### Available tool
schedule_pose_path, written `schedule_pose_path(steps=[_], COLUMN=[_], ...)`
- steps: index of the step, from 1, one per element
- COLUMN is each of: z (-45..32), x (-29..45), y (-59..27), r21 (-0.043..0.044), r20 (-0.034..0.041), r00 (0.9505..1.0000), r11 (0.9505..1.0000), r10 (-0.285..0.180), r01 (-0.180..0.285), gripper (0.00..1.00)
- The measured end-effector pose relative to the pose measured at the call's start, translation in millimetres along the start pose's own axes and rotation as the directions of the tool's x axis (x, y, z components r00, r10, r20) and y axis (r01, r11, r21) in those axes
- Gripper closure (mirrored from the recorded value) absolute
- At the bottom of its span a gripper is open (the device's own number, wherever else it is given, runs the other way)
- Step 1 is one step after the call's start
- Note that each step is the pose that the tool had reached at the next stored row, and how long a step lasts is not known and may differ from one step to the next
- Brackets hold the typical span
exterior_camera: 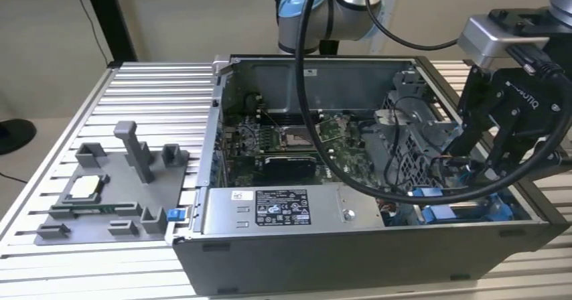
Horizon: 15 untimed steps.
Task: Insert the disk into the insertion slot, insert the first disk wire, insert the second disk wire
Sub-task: 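Insert the disk into the insertion slot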
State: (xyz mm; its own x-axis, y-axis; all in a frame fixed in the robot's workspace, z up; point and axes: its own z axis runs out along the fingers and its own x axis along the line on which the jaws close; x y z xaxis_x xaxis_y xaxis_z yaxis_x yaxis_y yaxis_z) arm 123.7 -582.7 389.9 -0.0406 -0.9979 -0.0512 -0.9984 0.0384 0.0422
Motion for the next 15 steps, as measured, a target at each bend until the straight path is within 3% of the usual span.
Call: schedule_pose_path(steps=[15], z=[-0.1], x=[-0.9], y=[-1.9], r21=[0.0], r20=[-0.0001], r00=[1.0], r11=[1.0], r10=[0.0], r01=[0.0], gripper=[0.0])
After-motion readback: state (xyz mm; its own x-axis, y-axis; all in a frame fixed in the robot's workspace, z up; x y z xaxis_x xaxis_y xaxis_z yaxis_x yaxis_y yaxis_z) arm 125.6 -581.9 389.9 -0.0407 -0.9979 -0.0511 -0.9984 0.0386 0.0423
